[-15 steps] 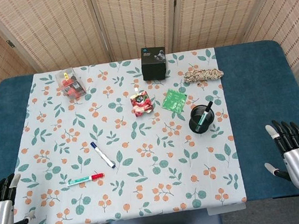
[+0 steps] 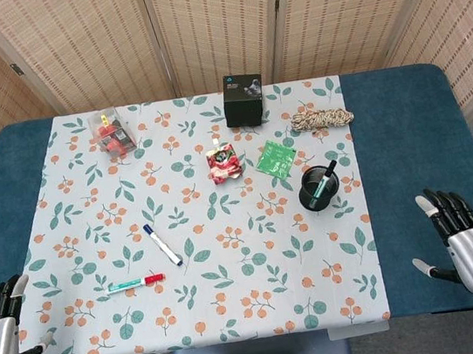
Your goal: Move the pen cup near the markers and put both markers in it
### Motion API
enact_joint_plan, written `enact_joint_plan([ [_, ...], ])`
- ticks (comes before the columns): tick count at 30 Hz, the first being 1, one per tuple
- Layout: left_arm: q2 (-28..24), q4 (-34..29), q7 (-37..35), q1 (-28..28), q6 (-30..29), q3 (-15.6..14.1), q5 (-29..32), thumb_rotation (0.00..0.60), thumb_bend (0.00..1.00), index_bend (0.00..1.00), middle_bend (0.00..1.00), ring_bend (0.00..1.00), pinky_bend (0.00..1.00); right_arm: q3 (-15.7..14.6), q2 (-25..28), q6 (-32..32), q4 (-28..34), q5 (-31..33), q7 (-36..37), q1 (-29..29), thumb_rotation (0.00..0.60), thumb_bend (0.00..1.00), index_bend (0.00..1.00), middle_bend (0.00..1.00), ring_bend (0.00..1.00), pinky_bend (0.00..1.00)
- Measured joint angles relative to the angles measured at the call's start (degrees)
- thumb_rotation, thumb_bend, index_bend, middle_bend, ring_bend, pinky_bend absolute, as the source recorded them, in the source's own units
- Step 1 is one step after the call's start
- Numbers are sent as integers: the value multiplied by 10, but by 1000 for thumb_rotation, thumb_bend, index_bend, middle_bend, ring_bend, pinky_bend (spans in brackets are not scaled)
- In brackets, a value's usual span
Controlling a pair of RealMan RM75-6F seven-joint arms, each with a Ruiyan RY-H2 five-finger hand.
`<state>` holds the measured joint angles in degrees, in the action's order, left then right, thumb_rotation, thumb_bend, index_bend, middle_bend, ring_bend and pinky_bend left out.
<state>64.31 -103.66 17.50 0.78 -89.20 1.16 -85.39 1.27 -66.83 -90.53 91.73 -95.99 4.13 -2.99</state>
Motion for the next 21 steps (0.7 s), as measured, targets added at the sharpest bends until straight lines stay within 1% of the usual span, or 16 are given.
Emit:
enact_joint_plan([
  [4, -1, -1, -2, 0, 0, 1, 4, 600, 131, 0, 105, 102, 443, 2, 1, 20, -31, 11, 117, -13, 600, 68, 0, 0, 0, 0],
  [7, 1, -1, 3, 0, 1, 1, 5, 600, 132, 0, 105, 102, 443, 4, -7, 38, -71, 25, 208, -23, 600, 67, 0, 0, 0, 0],
  [10, 3, -2, 10, -1, 2, 1, 8, 600, 132, 0, 105, 102, 443, 9, -23, 59, -117, 43, 296, -34, 600, 64, 0, 0, 0, 0],
  [14, 4, -2, 11, -1, 2, 2, 9, 600, 131, 0, 105, 102, 443, 23, -69, 99, -200, 74, 406, -54, 600, 64, 0, 0, 0, 0],
  [17, 3, -2, 6, -1, 0, 2, 10, 600, 132, 0, 105, 102, 443, 33, -115, 127, -263, 90, 445, -74, 600, 61, 0, 0, 0, 0],
  [21, 1, -2, 2, 1, -1, 1, 10, 600, 132, 0, 106, 102, 443, 46, -179, 154, -336, 102, 468, -102, 600, 56, 0, 0, 0, 0],
])
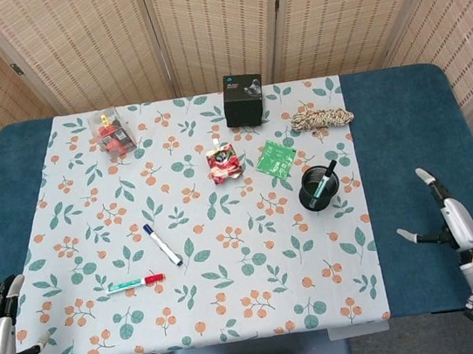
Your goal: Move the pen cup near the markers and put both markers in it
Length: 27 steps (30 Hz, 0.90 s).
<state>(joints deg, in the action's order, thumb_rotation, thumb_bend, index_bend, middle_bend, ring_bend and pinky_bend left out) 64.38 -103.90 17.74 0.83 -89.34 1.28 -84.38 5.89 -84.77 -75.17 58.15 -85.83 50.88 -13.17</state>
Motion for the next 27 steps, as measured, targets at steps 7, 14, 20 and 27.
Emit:
enact_joint_plan([
  [7, 1, 0, 2, 1, -2, 0, 0, 600, 131, 0, 107, 102, 443, 14, -65, 49, -56, 7, 57, -52, 600, 57, 0, 0, 0, 0],
  [14, 1, 0, 3, 0, -2, 1, 5, 600, 132, 0, 107, 102, 443, 25, -97, 66, -77, 12, 82, -80, 600, 57, 0, 0, 0, 0],
  [20, 1, 1, 4, 0, -1, 3, 9, 600, 132, 0, 108, 103, 443, 31, -122, 82, -103, 17, 96, -99, 600, 57, 0, 0, 0, 0],
  [27, 0, 0, 1, 0, -3, 4, 10, 600, 132, 0, 108, 103, 443, 34, -156, 104, -144, 19, 117, -127, 600, 57, 0, 0, 0, 0],
])
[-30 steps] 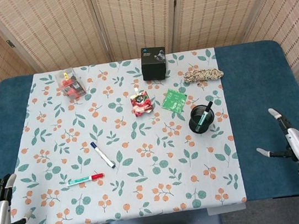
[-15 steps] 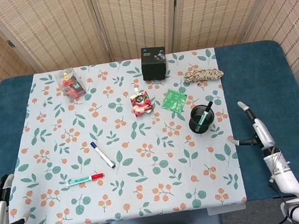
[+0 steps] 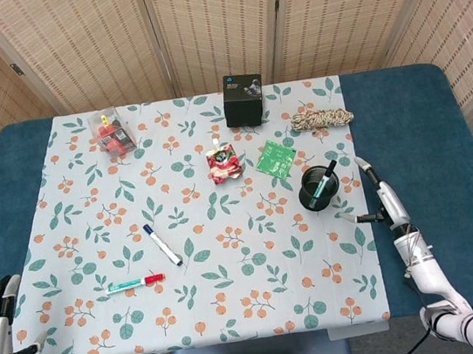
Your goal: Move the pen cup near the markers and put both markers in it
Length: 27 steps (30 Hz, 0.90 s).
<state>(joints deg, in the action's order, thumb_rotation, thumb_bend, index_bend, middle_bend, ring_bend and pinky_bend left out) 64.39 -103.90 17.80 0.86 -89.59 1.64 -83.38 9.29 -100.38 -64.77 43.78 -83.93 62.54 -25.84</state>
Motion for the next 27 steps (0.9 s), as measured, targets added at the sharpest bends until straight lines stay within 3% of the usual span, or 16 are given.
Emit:
enact_joint_plan([
  [12, -4, 1, -6, -1, 3, 3, 9, 600, 131, 0, 109, 104, 443, 10, -53, 39, -66, 8, 34, -47, 600, 88, 13, 20, 0, 0],
  [16, -3, 2, -3, -2, 5, 4, 13, 600, 132, 0, 109, 104, 443, 14, -75, 49, -93, 14, 41, -59, 600, 137, 140, 121, 45, 32],
  [20, -3, 3, -2, -4, 7, 6, 18, 600, 132, 0, 109, 104, 443, 18, -99, 51, -123, 18, 43, -69, 600, 189, 295, 245, 166, 163],
  [27, 0, 6, 2, -6, 9, 10, 25, 600, 132, 0, 110, 104, 443, 20, -107, 17, -134, 18, 42, -68, 600, 244, 397, 327, 251, 261],
])
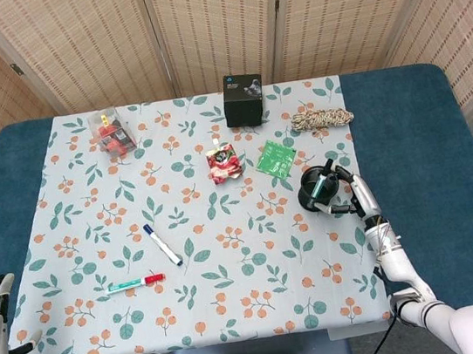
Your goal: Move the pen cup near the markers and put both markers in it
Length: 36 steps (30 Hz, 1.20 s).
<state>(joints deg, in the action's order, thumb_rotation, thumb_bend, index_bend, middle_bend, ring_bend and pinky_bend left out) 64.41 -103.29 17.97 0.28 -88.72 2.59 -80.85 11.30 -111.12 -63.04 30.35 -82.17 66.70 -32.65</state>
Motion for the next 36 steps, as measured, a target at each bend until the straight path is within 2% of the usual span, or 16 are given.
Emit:
enact_joint_plan([
  [7, 5, 0, 12, -3, 4, 0, 6, 600, 132, 0, 116, 104, 443, -8, 22, -46, 54, -12, -6, 16, 600, 252, 407, 333, 257, 266],
  [14, 5, 0, 6, -3, 1, 1, 4, 600, 132, 0, 116, 104, 443, -19, 60, -72, 190, -29, -38, 25, 600, 251, 407, 333, 257, 266],
  [17, 3, 0, 1, -2, 0, 1, 3, 600, 131, 0, 116, 104, 443, -21, 70, -68, 246, -31, -72, 21, 600, 251, 407, 333, 257, 266],
  [20, 1, -1, -2, 0, -3, 0, 3, 600, 131, 0, 116, 104, 443, -15, 70, -49, 277, -27, -105, 7, 600, 250, 407, 333, 257, 266],
  [28, -6, -5, -14, 10, -19, 0, 4, 600, 132, 0, 116, 104, 443, 21, 28, 11, 295, 2, -153, -50, 600, 249, 407, 333, 257, 266],
  [36, -16, -8, -35, 18, -26, 1, 6, 600, 131, 0, 117, 104, 443, 43, -41, 46, 252, 16, -206, -105, 600, 248, 407, 333, 257, 266],
])
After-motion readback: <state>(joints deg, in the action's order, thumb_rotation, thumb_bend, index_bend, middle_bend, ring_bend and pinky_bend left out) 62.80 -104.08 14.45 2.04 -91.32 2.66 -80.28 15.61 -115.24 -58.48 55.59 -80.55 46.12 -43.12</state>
